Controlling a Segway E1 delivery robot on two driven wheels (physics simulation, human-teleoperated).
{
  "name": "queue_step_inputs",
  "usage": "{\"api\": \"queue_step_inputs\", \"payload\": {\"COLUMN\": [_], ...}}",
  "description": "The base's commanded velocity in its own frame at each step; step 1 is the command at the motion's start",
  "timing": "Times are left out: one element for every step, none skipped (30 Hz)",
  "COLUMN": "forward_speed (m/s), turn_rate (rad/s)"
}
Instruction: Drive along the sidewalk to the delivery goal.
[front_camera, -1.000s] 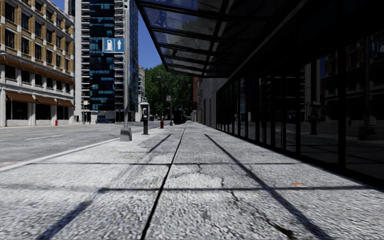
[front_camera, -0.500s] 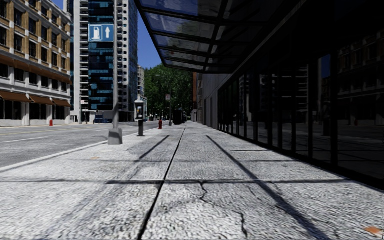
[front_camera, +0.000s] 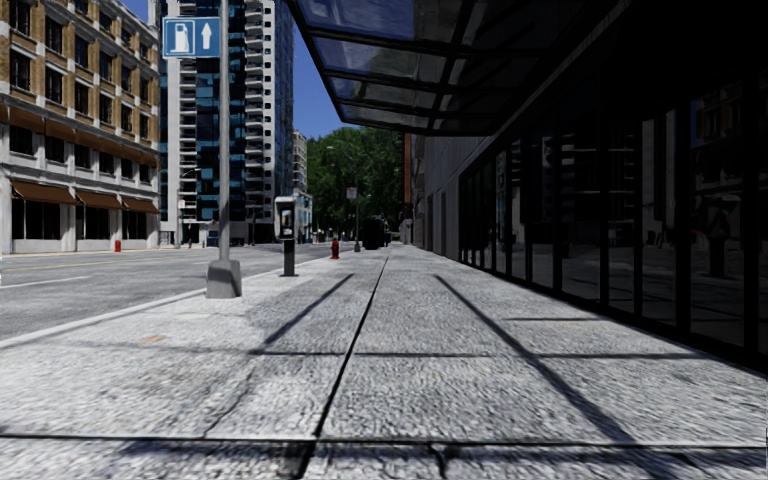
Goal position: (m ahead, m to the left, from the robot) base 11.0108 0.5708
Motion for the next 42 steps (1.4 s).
{"api": "queue_step_inputs", "payload": {"forward_speed": [2.0,2.0,2.0,2.0,2.0,2.0,2.0,2.0,2.0,2.0,2.0,2.0,2.0,2.0,2.0,2.0,2.0,2.0,2.0,2.0,2.0,2.0,2.0,2.0,2.0,2.0,2.0,2.0,2.0,2.0,2.0,2.0,2.0,2.0,2.0,2.0,2.0,2.0,2.0,2.0,2.0,2.0], "turn_rate": [0.3,0.3,0.3,0.3,0.12,0.0,0.0,0.0,0.0,0.0,0.0,0.0,0.0,0.0,0.0,0.0,0.0,0.0,0.0,0.0,0.0,0.0,0.0,0.0,0.0,0.0,0.0,0.0,0.0,0.0,0.0,0.0,0.0,0.0,0.0,0.0,0.0,0.0,0.0,0.0,0.0,0.0]}}
